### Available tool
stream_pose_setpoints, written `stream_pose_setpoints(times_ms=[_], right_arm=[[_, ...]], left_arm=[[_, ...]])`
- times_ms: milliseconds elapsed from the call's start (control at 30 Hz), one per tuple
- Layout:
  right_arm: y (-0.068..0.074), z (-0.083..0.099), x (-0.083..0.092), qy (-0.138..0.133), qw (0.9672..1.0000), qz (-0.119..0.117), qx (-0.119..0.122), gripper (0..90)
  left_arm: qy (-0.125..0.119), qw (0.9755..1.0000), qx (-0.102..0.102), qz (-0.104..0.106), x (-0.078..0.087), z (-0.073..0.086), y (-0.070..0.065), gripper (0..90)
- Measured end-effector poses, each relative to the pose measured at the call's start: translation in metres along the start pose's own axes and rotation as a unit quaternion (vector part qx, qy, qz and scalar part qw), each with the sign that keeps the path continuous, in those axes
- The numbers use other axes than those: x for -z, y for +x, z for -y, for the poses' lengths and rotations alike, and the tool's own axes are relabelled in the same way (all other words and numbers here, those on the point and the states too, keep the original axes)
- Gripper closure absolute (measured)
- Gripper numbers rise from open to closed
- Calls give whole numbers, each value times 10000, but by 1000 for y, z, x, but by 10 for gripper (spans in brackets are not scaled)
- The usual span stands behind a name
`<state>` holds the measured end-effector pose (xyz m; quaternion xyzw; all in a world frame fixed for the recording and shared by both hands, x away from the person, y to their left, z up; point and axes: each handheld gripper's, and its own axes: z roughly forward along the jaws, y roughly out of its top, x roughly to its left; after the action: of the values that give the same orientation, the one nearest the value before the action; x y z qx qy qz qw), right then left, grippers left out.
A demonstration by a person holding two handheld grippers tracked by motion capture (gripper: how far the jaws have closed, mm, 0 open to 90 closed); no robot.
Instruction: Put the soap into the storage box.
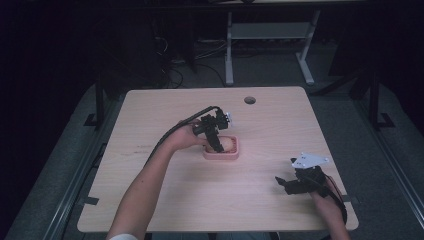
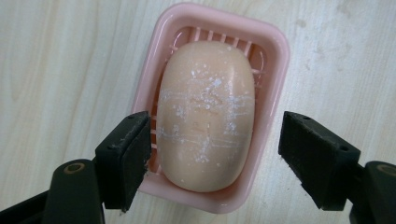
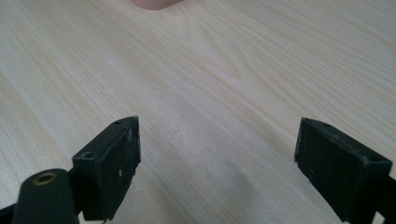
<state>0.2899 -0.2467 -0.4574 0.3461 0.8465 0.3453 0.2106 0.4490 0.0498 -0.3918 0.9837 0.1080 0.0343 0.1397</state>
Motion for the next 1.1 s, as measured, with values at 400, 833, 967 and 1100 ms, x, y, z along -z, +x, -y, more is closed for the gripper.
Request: stream_pose_setpoints(times_ms=[400, 833, 967, 1100], right_arm=[[2, -1, -1, 30, 10000, 1, -12, 138], [3, -1, -4, 73, 10000, 20, 6, 138], [3, -1, -5, 88, 10000, 24, 16, 138], [3, -1, -5, 92, 10000, 35, 1, 138]], left_arm=[[-168, 9996, 208, 0, 5, 22, -3, 250], [-284, 9988, 387, -14, 8, 44, -10, 250], [-297, 9986, 434, 6, 8, 50, -11, 250], [-355, 9982, 480, 30, 9, 55, -12, 250]])
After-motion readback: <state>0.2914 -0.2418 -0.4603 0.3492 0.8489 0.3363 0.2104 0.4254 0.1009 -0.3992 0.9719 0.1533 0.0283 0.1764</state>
